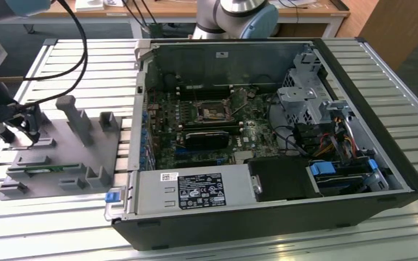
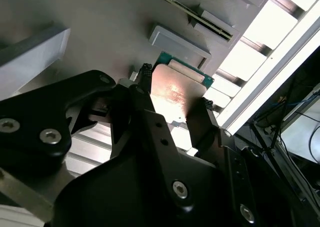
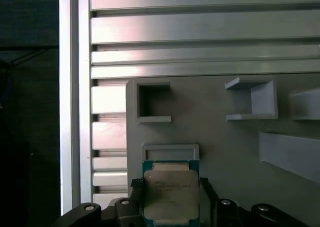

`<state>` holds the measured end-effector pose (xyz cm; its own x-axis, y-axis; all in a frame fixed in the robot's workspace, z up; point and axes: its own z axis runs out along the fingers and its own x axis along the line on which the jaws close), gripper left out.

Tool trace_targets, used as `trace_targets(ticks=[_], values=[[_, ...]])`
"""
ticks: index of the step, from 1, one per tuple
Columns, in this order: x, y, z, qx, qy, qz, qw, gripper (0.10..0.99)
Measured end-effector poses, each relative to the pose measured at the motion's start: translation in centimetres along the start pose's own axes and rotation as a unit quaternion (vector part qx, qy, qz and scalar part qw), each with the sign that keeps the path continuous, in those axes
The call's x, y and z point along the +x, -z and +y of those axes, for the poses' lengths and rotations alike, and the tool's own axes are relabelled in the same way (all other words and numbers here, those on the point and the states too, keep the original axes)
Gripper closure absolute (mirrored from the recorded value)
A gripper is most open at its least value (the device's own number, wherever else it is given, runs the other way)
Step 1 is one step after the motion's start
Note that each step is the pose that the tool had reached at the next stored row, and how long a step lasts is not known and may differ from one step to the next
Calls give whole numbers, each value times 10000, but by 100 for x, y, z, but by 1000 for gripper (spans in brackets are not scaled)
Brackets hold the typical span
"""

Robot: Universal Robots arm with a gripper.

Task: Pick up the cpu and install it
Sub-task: 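Pick up the cpu and move it towards the insertion slot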

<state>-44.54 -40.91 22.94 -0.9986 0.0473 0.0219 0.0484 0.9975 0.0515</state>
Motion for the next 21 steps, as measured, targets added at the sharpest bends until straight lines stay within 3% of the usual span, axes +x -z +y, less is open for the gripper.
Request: trace_targets(ticks=[21], values=[[3, 114, 6, -28, 0, 1, 10000, 557]])
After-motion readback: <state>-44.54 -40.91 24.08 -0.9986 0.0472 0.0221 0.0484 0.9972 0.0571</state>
